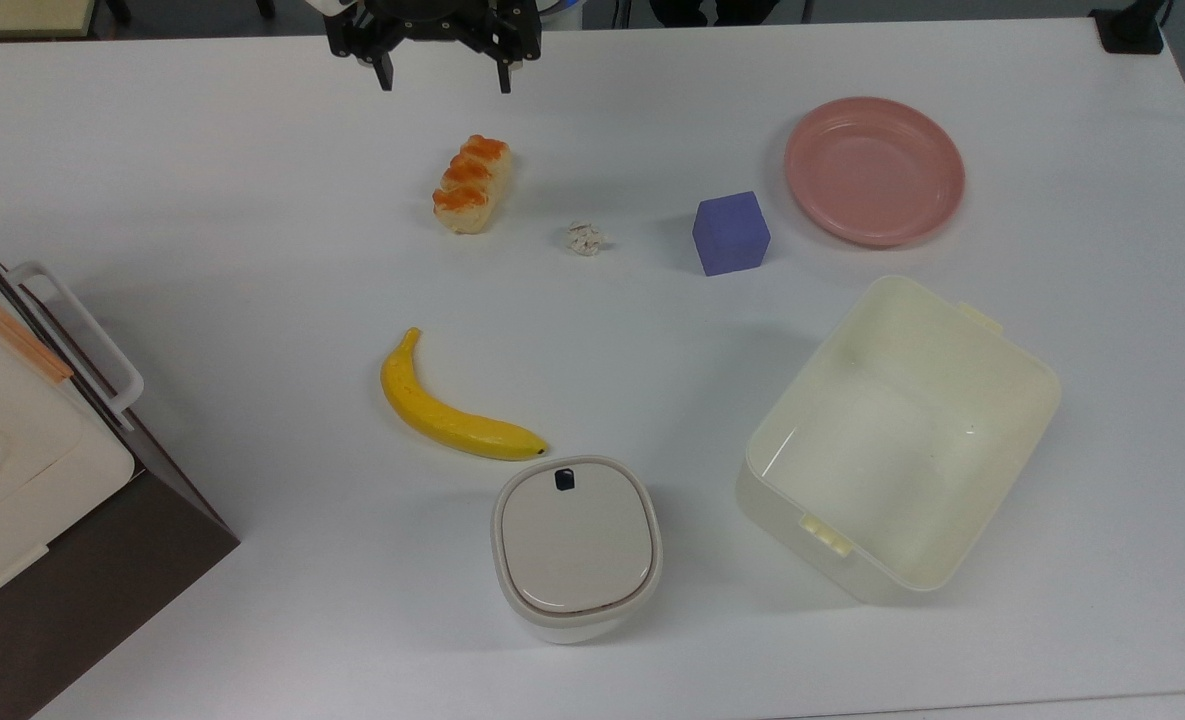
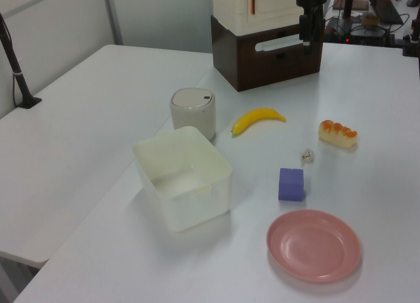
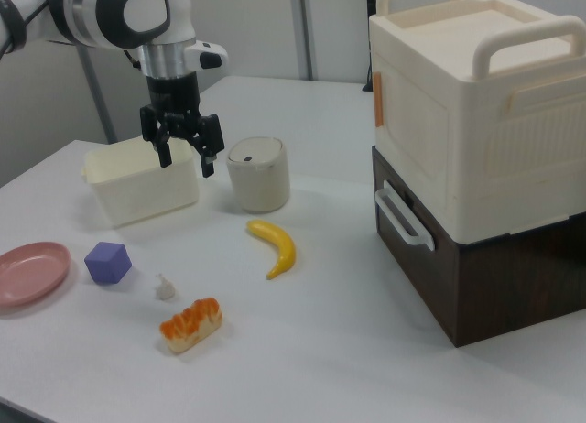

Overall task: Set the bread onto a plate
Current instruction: 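Move the open gripper toward the orange-topped bread roll, then lower the gripper over the bread roll, then close the gripper on the bread roll and lift it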

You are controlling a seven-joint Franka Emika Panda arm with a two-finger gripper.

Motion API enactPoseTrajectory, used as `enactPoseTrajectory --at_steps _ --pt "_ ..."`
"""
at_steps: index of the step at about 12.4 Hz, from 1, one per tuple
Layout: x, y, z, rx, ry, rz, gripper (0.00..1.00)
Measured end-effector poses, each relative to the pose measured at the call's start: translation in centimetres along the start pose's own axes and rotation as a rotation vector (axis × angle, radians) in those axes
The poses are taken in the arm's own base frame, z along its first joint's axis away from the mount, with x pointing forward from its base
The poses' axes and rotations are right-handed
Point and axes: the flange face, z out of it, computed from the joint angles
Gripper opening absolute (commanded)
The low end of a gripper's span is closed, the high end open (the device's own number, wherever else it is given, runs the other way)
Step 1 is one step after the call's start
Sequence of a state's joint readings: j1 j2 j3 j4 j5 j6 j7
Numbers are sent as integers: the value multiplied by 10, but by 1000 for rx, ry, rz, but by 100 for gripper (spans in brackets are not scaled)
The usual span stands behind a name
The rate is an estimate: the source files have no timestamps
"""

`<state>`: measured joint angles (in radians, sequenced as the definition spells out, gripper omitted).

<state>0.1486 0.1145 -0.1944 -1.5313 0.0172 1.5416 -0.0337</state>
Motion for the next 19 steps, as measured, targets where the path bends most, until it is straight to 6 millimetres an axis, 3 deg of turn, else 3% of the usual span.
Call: enactPoseTrajectory --at_steps 2,6,8,10,11,12,16,19 --pt "0 -6 4 1 -8 -10 100" --pt "5 -29 31 0 -21 -52 100" --pt "8 -61 68 -7 -26 -106 100" --pt "1 -107 122 -30 -53 -189 100" --pt "-4 -116 143 -42 -72 -207 100" --pt "-7 -112 154 -45 -89 -182 100" --pt "-27 -41 163 -45 -119 110 100" --pt "-38 -22 208 -100 -71 200 100"
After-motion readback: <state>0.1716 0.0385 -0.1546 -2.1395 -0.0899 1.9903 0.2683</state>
